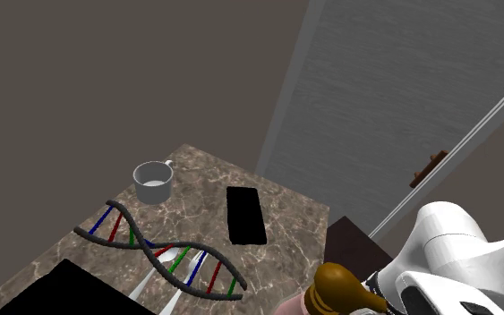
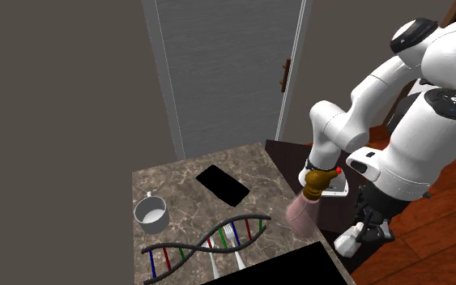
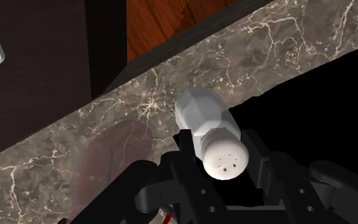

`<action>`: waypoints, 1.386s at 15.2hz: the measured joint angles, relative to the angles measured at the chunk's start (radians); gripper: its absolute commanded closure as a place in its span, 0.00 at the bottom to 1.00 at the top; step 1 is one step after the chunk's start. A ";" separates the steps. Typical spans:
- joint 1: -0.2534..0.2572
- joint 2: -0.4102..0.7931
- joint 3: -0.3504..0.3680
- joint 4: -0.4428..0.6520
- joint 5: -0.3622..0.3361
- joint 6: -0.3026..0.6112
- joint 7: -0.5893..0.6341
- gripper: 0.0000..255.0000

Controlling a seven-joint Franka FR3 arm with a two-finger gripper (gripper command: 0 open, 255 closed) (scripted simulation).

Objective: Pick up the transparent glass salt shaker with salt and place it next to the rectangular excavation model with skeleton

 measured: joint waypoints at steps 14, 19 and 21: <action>-0.001 0.038 0.102 -0.141 0.065 0.186 -0.020 1.00; -0.011 0.068 0.149 -0.184 0.089 0.263 -0.027 1.00; -0.018 0.084 0.172 -0.196 0.097 0.294 -0.027 1.00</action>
